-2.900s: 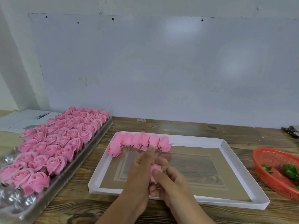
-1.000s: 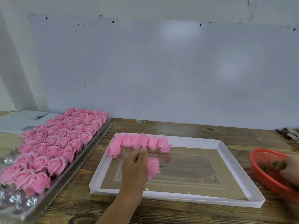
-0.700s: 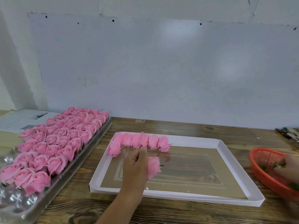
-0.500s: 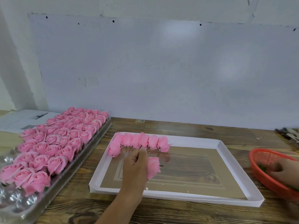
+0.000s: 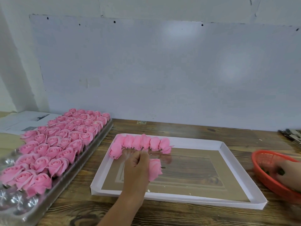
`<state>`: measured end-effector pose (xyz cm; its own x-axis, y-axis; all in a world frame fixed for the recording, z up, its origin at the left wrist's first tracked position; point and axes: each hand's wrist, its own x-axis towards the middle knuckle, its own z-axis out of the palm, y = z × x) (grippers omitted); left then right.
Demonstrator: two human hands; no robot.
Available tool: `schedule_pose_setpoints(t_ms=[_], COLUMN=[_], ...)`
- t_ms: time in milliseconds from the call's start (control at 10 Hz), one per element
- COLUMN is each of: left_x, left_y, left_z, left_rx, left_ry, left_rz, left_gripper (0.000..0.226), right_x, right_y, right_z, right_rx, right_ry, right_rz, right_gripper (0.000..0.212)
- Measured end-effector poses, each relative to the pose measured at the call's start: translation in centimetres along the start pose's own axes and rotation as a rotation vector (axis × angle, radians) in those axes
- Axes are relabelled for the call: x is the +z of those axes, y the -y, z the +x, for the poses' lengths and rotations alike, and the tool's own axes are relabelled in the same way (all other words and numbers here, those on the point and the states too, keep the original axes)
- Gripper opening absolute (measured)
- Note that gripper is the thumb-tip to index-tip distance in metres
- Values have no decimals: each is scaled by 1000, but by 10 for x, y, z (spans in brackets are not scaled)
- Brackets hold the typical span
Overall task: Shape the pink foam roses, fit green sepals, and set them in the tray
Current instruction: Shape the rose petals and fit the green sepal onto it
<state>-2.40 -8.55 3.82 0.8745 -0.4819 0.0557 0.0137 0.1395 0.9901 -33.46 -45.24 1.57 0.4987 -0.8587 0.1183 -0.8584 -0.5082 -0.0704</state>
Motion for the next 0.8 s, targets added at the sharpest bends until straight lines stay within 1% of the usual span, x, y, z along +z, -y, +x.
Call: schedule_pose_setpoints(t_ms=[100,200,300,400,500,600,700,800], left_x=[0,0,0,-1,-1,-1,-2,-1], left_y=[1,2,2,3,5,6,5,3], left_z=[1,2,1,2,4,4,4,2], left_rx=[-10,-21,-4,3,5,1,-2,-5], left_ry=[-1,-8,-6,5,-3,-3,-9,-12], left_rz=[0,9,21,15,18,18,18,17], left_gripper=[37,37,37,38,38,38,38,37], right_x=[7,20,35,42,45,46,54,69], right_y=[-10,-24,-39,-42,-47,-49,-51,-67], right_z=[3,10,26,36,39,39,44,51], right_rx=[73,86,134,218,228,198,244,247], right_ry=[-83,-52,-85,-80,-59,-77,-80,-99], right_rz=[42,2,30,64,66,-4,25,14], right_gripper=[29,26,29,38,35,36,29,10])
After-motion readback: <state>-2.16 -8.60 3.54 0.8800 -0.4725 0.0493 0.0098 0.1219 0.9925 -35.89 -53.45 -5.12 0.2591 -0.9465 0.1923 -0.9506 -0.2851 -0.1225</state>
